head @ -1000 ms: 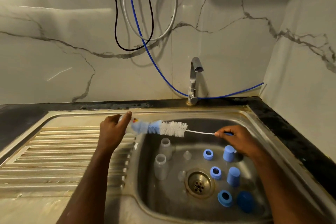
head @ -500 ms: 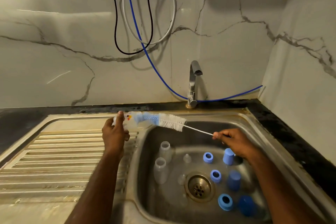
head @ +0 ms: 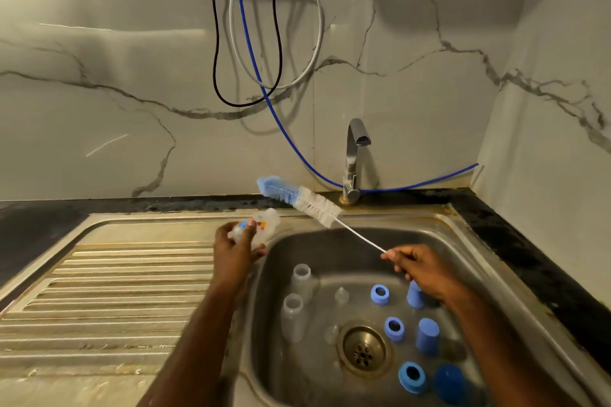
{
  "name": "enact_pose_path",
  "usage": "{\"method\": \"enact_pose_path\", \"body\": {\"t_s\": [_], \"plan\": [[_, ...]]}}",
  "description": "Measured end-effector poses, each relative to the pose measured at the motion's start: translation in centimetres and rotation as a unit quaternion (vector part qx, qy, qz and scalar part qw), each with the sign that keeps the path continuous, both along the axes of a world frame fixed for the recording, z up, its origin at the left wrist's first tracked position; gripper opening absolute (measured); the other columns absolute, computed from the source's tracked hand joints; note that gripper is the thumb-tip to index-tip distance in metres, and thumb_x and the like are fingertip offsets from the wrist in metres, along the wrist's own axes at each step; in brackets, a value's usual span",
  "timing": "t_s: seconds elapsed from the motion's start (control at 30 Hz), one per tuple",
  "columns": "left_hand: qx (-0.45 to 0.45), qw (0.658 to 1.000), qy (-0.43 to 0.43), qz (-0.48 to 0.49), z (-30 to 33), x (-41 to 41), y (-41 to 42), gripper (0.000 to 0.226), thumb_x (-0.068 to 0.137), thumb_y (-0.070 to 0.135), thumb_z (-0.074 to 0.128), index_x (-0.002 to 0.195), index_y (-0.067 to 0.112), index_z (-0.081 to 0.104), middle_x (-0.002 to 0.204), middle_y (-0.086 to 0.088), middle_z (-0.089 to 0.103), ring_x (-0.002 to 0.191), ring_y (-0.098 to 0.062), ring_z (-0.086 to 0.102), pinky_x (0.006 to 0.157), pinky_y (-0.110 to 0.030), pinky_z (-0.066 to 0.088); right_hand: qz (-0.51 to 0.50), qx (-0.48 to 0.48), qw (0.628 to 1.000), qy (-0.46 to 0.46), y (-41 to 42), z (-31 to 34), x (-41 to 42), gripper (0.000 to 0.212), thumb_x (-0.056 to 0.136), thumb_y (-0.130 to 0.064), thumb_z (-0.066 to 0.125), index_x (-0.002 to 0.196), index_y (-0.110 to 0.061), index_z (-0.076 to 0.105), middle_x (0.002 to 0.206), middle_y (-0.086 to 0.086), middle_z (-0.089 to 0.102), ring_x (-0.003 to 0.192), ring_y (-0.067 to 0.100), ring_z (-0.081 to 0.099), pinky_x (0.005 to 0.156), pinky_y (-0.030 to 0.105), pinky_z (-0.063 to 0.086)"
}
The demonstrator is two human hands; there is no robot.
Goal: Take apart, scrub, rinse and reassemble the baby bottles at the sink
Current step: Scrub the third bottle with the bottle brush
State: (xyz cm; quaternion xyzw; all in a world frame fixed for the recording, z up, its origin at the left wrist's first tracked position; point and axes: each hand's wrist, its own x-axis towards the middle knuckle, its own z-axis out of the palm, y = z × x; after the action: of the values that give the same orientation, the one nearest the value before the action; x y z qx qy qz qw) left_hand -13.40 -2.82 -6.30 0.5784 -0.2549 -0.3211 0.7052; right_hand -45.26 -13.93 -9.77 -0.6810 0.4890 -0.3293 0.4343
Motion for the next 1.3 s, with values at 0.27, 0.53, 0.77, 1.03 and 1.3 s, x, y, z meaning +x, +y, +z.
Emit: {"method": "enact_pose_path", "body": {"t_s": [0.27, 0.53, 0.77, 1.03, 1.3], "plan": [[0.012, 0.986, 0.134, -0.096, -0.3, -2.7, -0.7, 0.049, 0.091, 0.029, 0.071, 0.131, 0.007, 0.051, 0.122, -0.013, 0.059, 0.104, -0.033, 0.068, 0.071, -0.034, 0.062, 0.016, -0.077, 0.997, 0.026, 0.8, 0.0, 1.2, 0.013, 0.092, -0.015, 0.071, 0.086, -0.026, 0.074, 0.069, -0.008, 0.071, 0.058, -0.001, 0.06, 0.056, 0.012, 0.044], [-0.038, 0.969, 0.221, -0.099, -0.8, -1.7, -1.5, 0.072, 0.078, 0.035, 0.077, 0.138, 0.006, 0.05, 0.136, -0.022, 0.057, 0.113, -0.037, 0.067, 0.073, -0.034, 0.062, -0.006, -0.141, 0.989, 0.043, 0.3, -0.1, 0.7, 0.014, 0.089, -0.02, 0.074, 0.086, -0.034, 0.074, 0.082, -0.014, 0.075, 0.083, -0.002, 0.067, 0.082, 0.023, 0.052], [0.0, 0.966, 0.187, -0.177, 0.0, -4.8, -0.7, 0.057, 0.077, 0.023, 0.077, 0.125, 0.002, 0.054, 0.124, -0.023, 0.061, 0.09, -0.03, 0.075, 0.082, -0.048, 0.062, -0.014, -0.18, 0.983, 0.041, 1.1, 0.1, 3.1, 0.007, 0.092, -0.024, 0.072, 0.095, -0.03, 0.075, 0.087, -0.013, 0.074, 0.087, 0.001, 0.068, 0.081, 0.021, 0.052], [0.02, 0.979, 0.129, -0.16, -0.2, -2.8, -0.7, 0.042, 0.095, 0.029, 0.065, 0.13, 0.012, 0.05, 0.119, -0.021, 0.064, 0.079, -0.025, 0.066, 0.06, -0.031, 0.049, 0.006, -0.146, 0.988, 0.046, 0.2, 0.0, 0.4, 0.018, 0.089, -0.019, 0.074, 0.087, -0.037, 0.073, 0.082, -0.019, 0.074, 0.085, -0.004, 0.068, 0.082, 0.021, 0.05], [0.044, 0.985, 0.051, -0.158, -0.9, -2.1, -0.8, 0.038, 0.086, 0.02, 0.075, 0.121, 0.011, 0.061, 0.121, -0.015, 0.064, 0.107, -0.031, 0.066, 0.078, -0.042, 0.062, -0.004, -0.165, 0.985, 0.046, 0.3, 0.1, 0.9, 0.016, 0.089, -0.02, 0.074, 0.086, -0.037, 0.073, 0.082, -0.016, 0.074, 0.084, -0.003, 0.067, 0.082, 0.021, 0.052]]}}
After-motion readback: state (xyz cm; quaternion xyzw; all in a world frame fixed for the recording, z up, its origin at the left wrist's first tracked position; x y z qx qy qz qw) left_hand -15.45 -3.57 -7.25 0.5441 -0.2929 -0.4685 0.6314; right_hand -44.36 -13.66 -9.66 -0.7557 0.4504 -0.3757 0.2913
